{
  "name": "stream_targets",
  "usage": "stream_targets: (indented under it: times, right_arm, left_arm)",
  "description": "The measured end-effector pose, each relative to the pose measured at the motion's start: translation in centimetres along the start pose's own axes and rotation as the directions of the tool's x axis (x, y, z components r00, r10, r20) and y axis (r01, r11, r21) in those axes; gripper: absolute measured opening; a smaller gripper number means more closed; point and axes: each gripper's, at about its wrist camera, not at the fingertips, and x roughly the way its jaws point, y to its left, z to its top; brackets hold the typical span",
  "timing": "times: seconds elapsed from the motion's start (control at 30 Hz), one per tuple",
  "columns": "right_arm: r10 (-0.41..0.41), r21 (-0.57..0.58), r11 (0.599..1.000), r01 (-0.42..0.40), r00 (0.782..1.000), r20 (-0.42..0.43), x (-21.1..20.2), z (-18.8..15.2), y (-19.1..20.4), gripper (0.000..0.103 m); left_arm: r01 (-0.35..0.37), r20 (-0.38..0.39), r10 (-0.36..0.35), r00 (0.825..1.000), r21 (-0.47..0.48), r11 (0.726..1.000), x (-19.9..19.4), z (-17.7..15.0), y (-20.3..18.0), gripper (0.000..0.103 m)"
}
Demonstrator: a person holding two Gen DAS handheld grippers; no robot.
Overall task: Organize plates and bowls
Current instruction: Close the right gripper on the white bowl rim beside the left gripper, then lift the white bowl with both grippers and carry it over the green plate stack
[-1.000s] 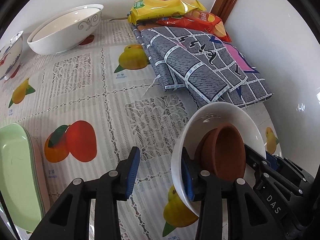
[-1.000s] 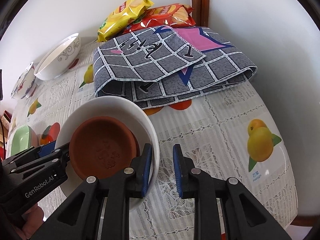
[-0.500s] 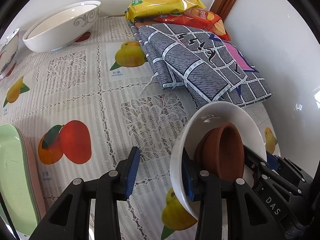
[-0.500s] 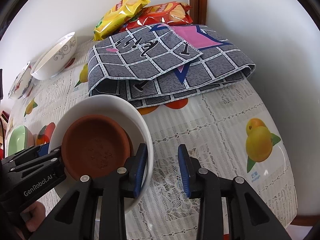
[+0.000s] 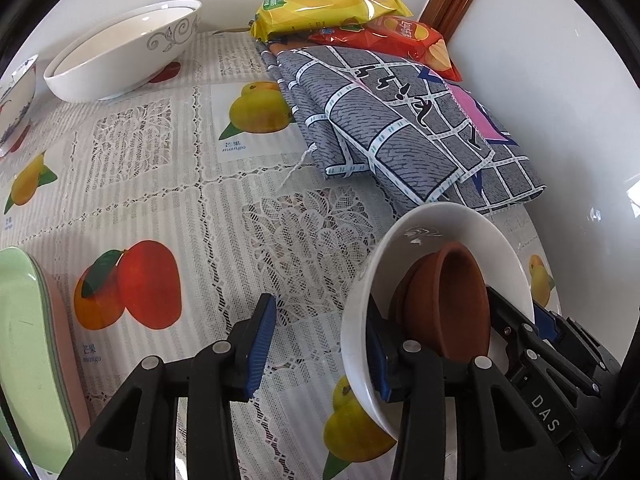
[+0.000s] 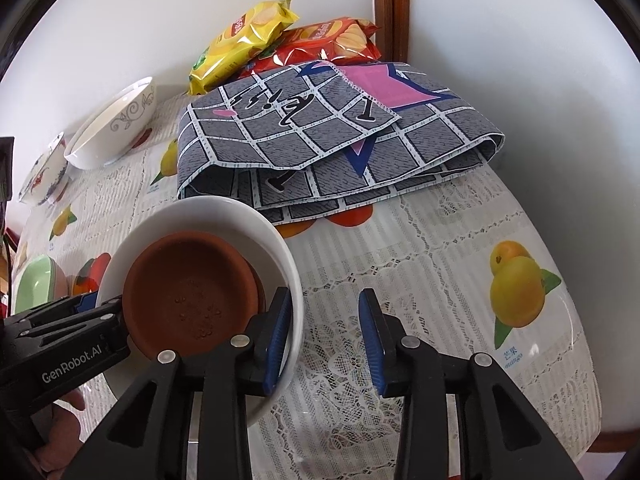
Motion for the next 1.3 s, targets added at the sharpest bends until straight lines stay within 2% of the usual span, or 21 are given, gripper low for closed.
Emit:
stream_targets:
  times: [0.13,0.17,0.2,0.23,0.27,0.33,0.4,0.5,0.67,0.83,1.3]
  right_arm:
    - [0.026,0.050,0.998,-0.026,1.000,0.005,0.0,-0.2,-0.2,0.031]
    - [0.036,0.064,0.997,-0.036,0.999,0.005,0.0,-0.2,-0.3,0.029]
    - [0.044,0.070,0.997,-0.044,0.999,0.003,0.0,-0.1,-0.4,0.028]
    - [0.057,0.075,0.996,-0.057,0.998,0.003,0.0,-0.1,-0.4,0.023]
    - [0.080,0.079,0.994,-0.080,0.997,0.001,0.2,0.0,-0.5,0.018]
    - [0.092,0.081,0.993,-0.091,0.996,-0.007,0.2,0.1,-0.4,0.015]
    - [0.087,0.068,0.994,-0.087,0.996,-0.005,0.0,0.2,0.0,0.010]
    - [0.046,0.058,0.997,-0.046,0.999,0.000,-0.2,0.1,0.5,0.008]
    - [0.077,0.090,0.993,-0.076,0.997,-0.007,-1.0,-0.2,0.4,0.008]
    - [0.069,0.066,0.995,-0.070,0.998,0.013,-2.3,-1.0,1.5,0.007]
    - [0.103,0.039,0.994,-0.106,0.992,0.070,-6.9,-1.3,4.8,0.008]
  left_arm:
    - [0.009,0.013,-0.008,1.000,-0.020,1.000,-0.1,-0.2,0.1,0.036]
    - [0.019,0.015,-0.018,1.000,-0.020,1.000,-0.1,-0.2,0.1,0.032]
    - [0.044,0.015,-0.043,0.999,-0.019,0.999,-0.1,-0.3,0.1,0.024]
    - [0.061,0.012,-0.061,0.998,-0.022,0.998,0.0,-0.3,0.1,0.021]
    - [0.058,0.013,-0.057,0.998,-0.024,0.998,-0.1,-0.3,0.1,0.021]
    - [0.062,0.017,-0.062,0.998,-0.006,0.998,-0.1,-0.2,-0.3,0.010]
    - [0.034,0.033,-0.035,0.999,0.014,0.999,-0.3,-0.3,-0.8,0.010]
    - [0.026,0.035,-0.027,0.999,0.022,0.999,-0.4,-0.3,-1.0,0.010]
    - [0.023,0.041,-0.023,0.999,0.013,1.000,-1.3,-0.7,-0.6,0.009]
    - [0.020,0.060,-0.019,0.998,-0.002,1.000,-2.9,-1.2,0.2,0.009]
    - [-0.004,0.153,0.007,0.988,-0.022,1.000,-9.1,-2.7,2.2,0.008]
